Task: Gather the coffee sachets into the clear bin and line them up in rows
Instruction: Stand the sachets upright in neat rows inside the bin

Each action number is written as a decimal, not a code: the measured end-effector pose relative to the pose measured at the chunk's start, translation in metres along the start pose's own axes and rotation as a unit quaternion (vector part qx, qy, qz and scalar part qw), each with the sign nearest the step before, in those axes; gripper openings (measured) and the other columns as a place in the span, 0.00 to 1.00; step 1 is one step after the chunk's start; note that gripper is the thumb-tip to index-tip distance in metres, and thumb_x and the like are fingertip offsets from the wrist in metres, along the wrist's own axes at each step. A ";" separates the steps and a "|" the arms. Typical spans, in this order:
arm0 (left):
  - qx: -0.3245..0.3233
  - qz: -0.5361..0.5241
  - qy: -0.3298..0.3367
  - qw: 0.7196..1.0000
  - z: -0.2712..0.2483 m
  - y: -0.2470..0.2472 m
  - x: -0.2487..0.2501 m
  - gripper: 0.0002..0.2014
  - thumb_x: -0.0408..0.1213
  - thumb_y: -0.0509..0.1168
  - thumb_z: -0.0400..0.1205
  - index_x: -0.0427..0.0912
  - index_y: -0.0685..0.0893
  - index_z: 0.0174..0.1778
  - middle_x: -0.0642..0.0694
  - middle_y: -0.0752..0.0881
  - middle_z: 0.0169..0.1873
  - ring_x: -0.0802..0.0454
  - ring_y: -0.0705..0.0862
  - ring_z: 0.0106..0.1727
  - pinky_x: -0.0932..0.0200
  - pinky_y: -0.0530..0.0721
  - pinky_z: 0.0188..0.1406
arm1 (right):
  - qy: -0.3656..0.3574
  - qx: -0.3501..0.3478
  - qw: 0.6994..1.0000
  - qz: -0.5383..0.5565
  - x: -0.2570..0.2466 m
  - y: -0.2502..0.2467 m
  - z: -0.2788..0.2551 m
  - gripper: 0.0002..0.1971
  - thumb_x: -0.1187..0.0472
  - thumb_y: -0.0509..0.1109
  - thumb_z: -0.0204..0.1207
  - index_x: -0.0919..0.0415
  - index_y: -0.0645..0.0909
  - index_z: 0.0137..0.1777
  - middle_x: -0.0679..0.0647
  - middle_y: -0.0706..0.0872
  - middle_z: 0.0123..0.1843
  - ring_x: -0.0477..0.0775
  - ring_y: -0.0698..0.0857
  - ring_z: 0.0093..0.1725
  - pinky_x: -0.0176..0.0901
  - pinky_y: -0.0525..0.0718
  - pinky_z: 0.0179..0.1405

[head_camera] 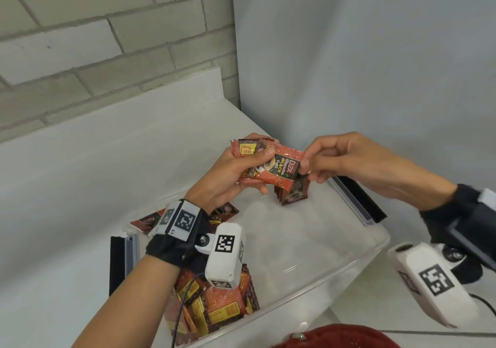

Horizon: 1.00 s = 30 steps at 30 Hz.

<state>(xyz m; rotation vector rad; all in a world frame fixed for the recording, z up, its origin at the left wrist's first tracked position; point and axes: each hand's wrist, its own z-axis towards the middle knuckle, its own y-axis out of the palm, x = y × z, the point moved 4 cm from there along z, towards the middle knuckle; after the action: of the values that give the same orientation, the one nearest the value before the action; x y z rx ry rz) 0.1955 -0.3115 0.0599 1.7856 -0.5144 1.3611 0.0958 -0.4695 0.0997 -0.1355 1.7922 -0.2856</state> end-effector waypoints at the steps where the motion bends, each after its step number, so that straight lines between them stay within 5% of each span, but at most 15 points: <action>1: 0.003 -0.001 0.003 1.000 0.000 0.000 0.000 0.09 0.35 0.69 0.78 0.39 0.82 0.54 0.40 0.88 0.44 0.49 0.88 0.36 0.60 0.84 0.20 | 0.008 -0.010 1.000 0.001 0.000 0.004 0.000 0.01 0.66 0.76 0.72 0.63 0.87 0.42 0.57 0.91 0.39 0.48 0.87 0.37 0.34 0.84 0.38; 4: 0.010 0.002 0.005 1.000 0.000 0.000 0.000 0.11 0.37 0.67 0.77 0.39 0.82 0.54 0.41 0.88 0.42 0.49 0.88 0.36 0.61 0.84 0.20 | 0.028 -0.041 0.999 -0.015 0.011 0.020 0.002 0.15 0.57 0.79 0.64 0.69 0.85 0.44 0.60 0.90 0.38 0.50 0.88 0.37 0.35 0.85 0.38; 12: -0.008 0.043 -0.012 0.999 0.003 -0.001 -0.006 0.10 0.34 0.70 0.76 0.40 0.83 0.52 0.39 0.87 0.42 0.50 0.85 0.32 0.61 0.82 0.19 | 0.003 0.057 0.998 0.025 0.006 0.001 0.009 0.02 0.67 0.74 0.75 0.65 0.85 0.43 0.59 0.90 0.36 0.50 0.88 0.37 0.42 0.89 0.46; 21: -0.006 0.048 -0.016 0.999 0.001 0.000 -0.004 0.12 0.40 0.71 0.76 0.40 0.84 0.53 0.39 0.87 0.41 0.51 0.84 0.31 0.63 0.80 0.19 | -0.032 -0.006 0.994 -0.104 -0.004 -0.018 0.012 0.06 0.69 0.78 0.70 0.65 0.85 0.45 0.57 0.91 0.34 0.48 0.87 0.33 0.33 0.86 0.38; 26: 0.066 0.022 -0.025 0.997 0.003 -0.005 -0.001 0.18 0.46 0.67 0.76 0.38 0.84 0.56 0.43 0.87 0.37 0.50 0.83 0.36 0.61 0.78 0.18 | -0.068 -0.014 0.932 -0.354 0.013 -0.017 0.017 0.05 0.63 0.80 0.70 0.54 0.88 0.42 0.41 0.90 0.35 0.31 0.84 0.35 0.20 0.75 0.38; 30: 0.079 -0.010 -0.044 0.996 0.003 -0.005 -0.002 0.12 0.39 0.59 0.84 0.37 0.82 0.57 0.42 0.86 0.37 0.51 0.84 0.36 0.62 0.78 0.17 | -0.107 -0.020 0.880 -0.463 0.021 -0.009 0.022 0.04 0.60 0.79 0.72 0.53 0.89 0.46 0.39 0.84 0.35 0.40 0.76 0.45 0.30 0.74 0.41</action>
<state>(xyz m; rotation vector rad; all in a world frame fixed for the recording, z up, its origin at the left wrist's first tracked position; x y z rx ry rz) 0.2004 -0.3111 0.0563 1.9819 -0.4446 1.3448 0.1117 -0.4863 0.0778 -1.0281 1.3958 -0.8722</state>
